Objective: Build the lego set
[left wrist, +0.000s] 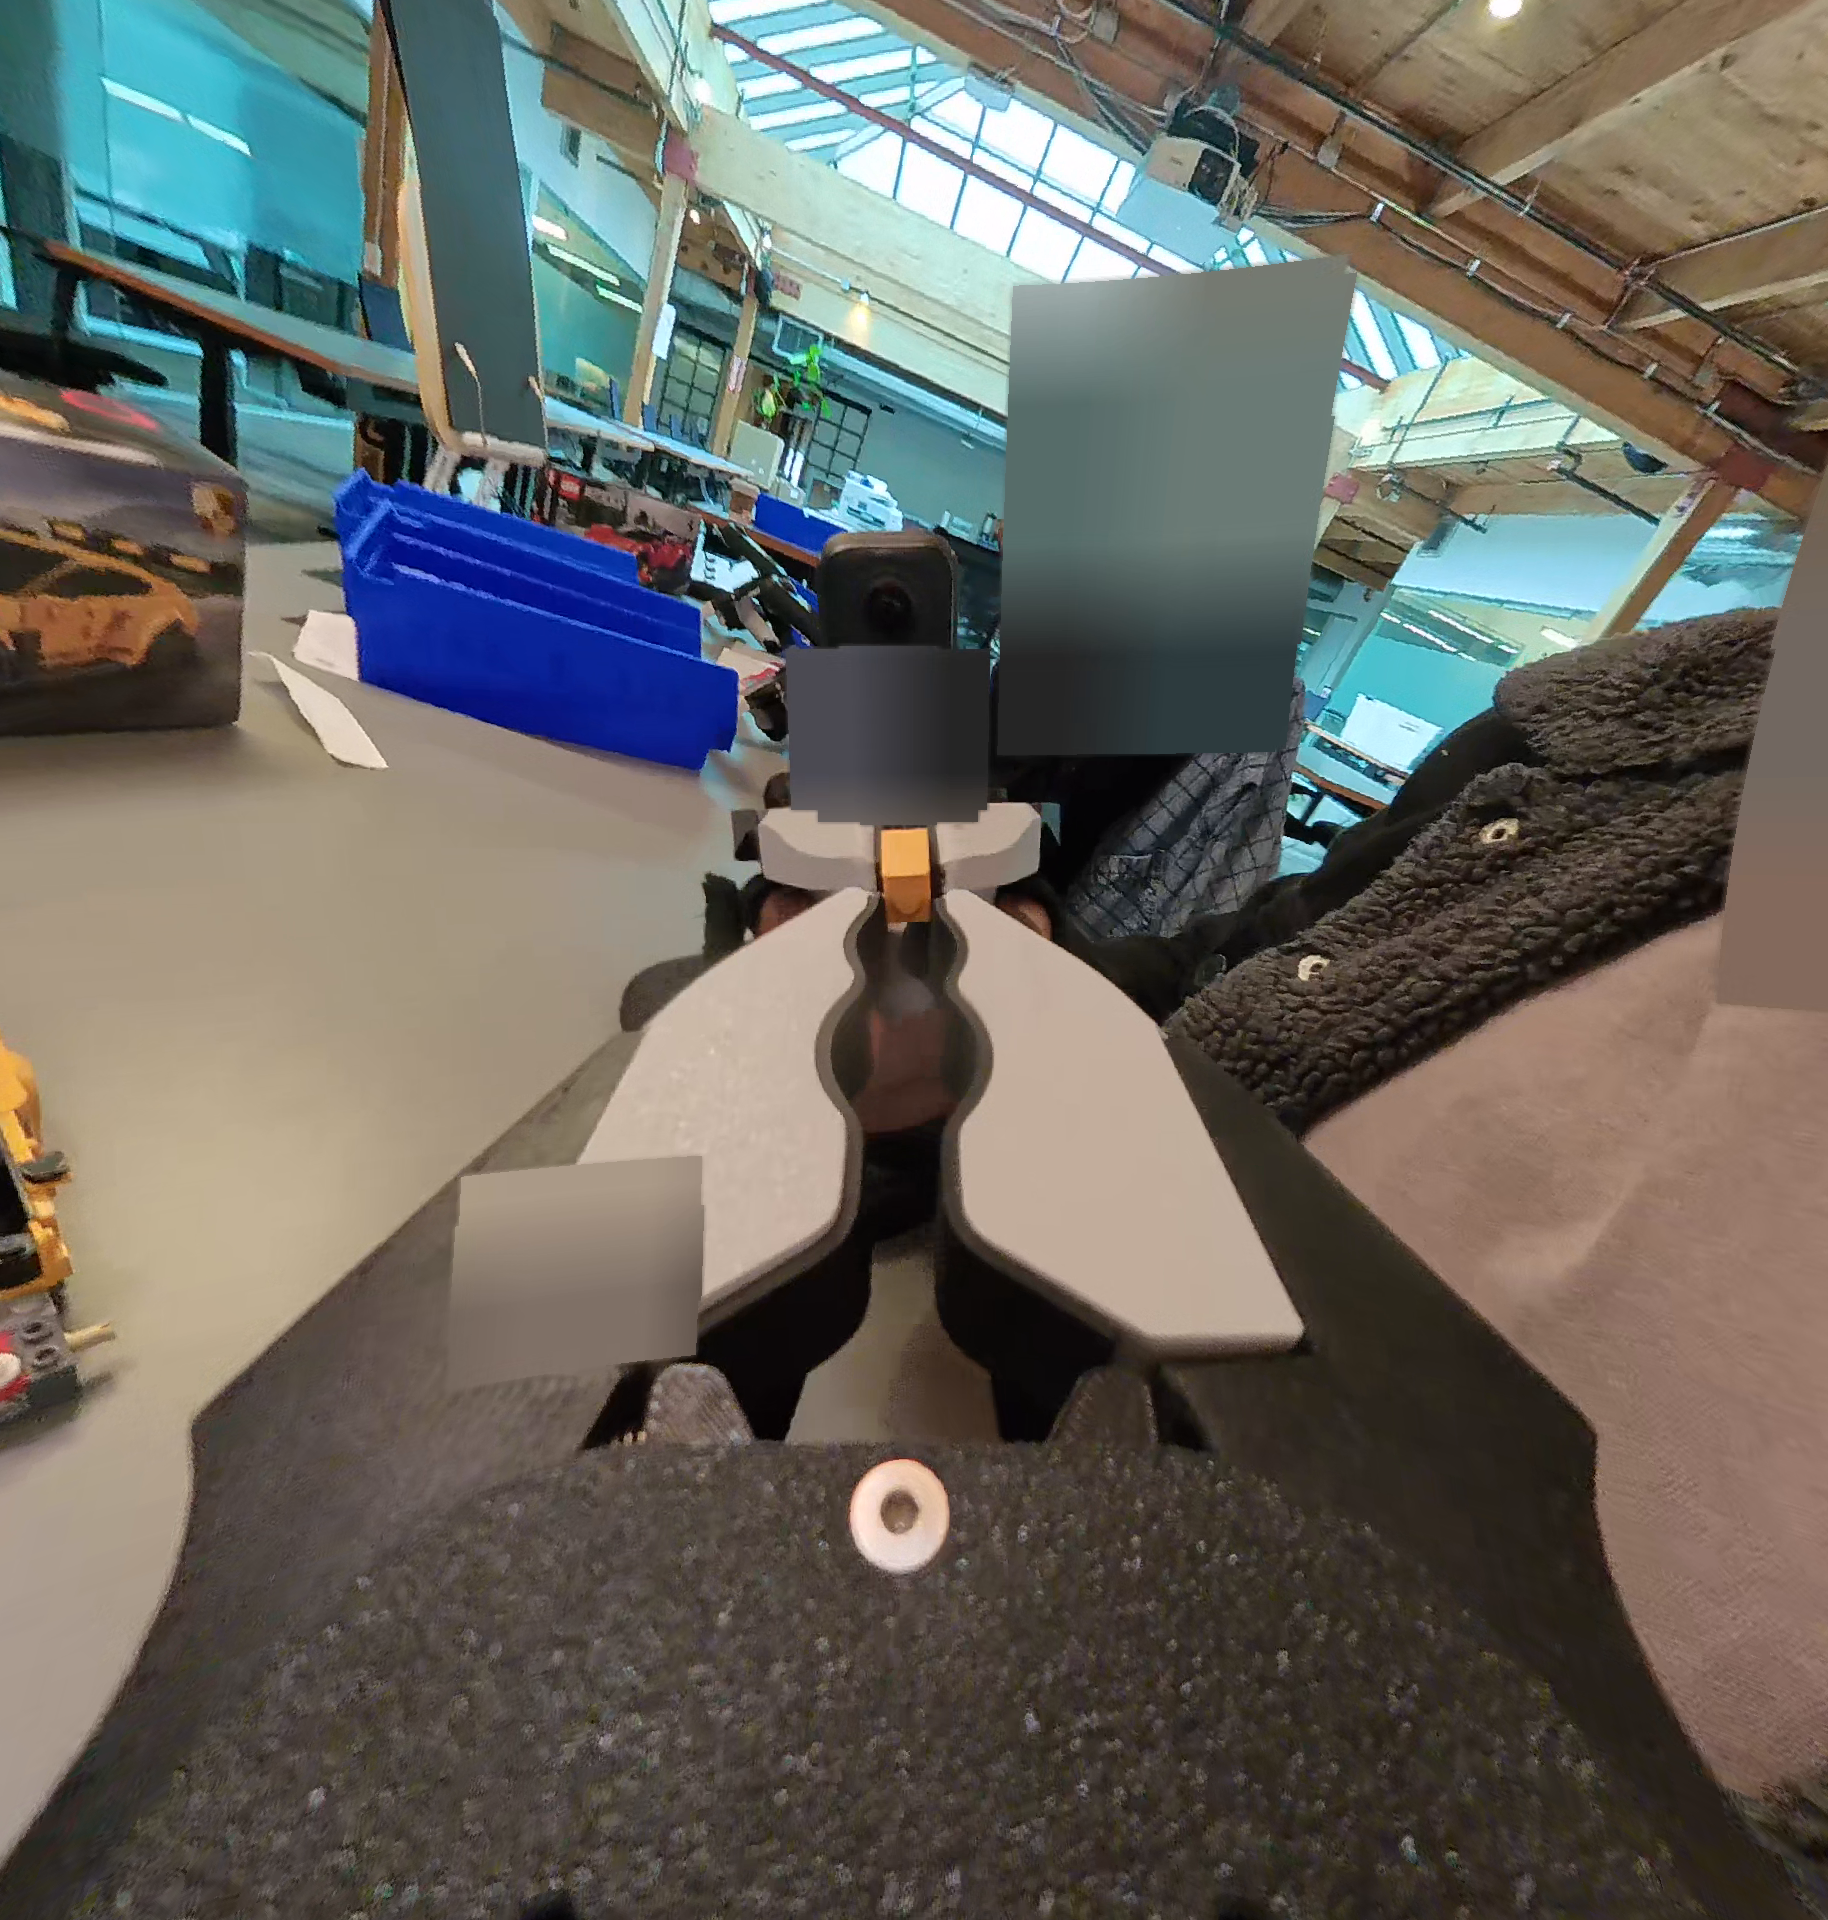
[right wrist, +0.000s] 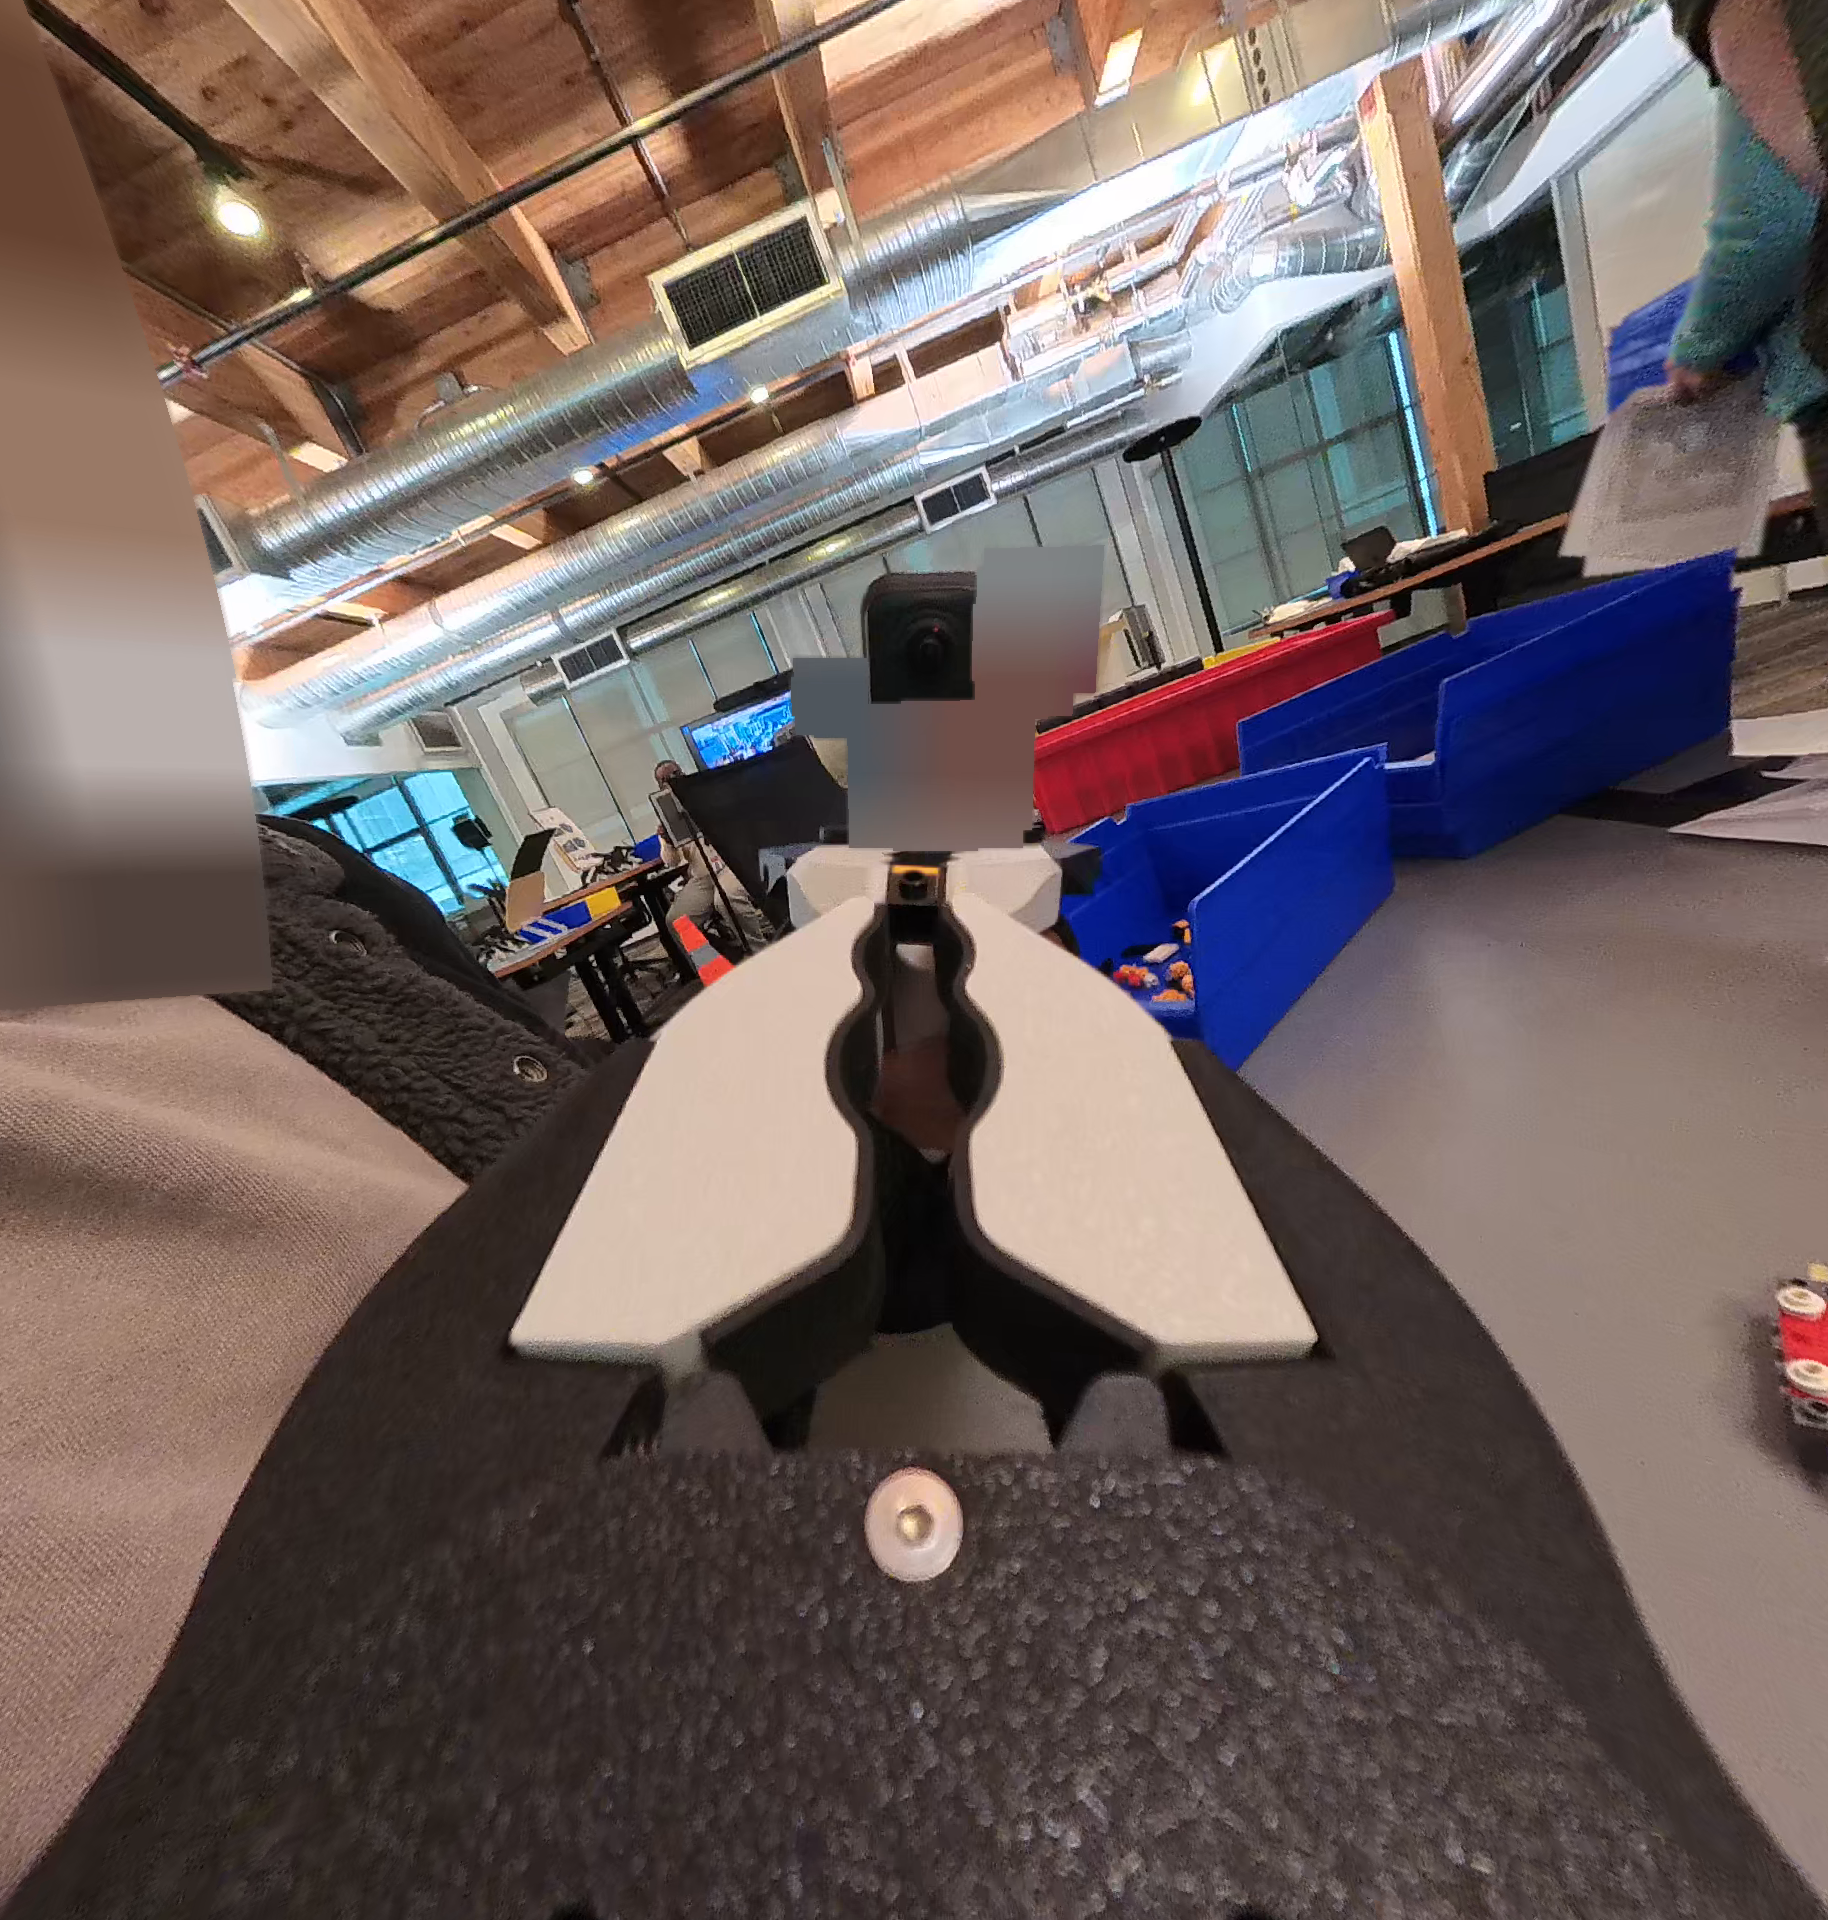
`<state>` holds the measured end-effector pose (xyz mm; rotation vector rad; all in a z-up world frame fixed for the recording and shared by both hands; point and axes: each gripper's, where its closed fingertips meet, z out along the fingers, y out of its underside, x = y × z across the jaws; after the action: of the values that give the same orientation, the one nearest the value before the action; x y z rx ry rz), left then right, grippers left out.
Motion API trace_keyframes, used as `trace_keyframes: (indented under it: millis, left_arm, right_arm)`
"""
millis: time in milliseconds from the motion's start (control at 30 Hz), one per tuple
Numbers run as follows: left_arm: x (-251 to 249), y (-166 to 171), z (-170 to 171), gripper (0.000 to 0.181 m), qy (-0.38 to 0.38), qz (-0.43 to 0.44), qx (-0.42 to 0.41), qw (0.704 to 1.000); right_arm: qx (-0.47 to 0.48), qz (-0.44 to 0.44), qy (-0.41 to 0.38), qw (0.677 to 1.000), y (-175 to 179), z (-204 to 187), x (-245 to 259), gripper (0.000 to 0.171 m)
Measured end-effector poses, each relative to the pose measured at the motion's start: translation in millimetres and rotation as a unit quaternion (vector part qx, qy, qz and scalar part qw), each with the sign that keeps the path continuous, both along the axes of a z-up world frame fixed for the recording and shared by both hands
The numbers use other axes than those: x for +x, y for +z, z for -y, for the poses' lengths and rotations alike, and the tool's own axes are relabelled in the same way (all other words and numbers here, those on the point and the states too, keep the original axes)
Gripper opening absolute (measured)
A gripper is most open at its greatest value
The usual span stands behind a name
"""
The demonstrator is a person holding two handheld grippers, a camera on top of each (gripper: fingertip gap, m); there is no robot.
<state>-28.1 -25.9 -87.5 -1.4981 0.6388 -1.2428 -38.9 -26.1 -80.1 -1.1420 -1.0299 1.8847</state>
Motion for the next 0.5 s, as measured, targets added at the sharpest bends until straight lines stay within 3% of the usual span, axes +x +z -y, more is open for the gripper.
trace_keyframes:
  millis: [133, 267, 500]
  left_arm:
    - [-3.1, -9.7, 0.6, 0.007, -0.029, -0.022, -0.061, 0.997]
    - [-2.9, -30.2, 4.3, 0.007, -0.075, -0.066, -0.133, 0.986]
    - [4.2, -50.6, 13.1, 0.007, -0.166, -0.121, -0.221, 0.953]
  right_arm:
    - [0.077, 0.041, -0.017, 0.996, -7.5, -3.8, 3.0, 0.015]
    - [0.22, 0.118, -0.031, 0.968, -22.3, -9.3, 7.7, 0.016]
    - [0.49, 0.213, 0.046, 0.844, -58.8, 6.2, 15.1, 0.029]
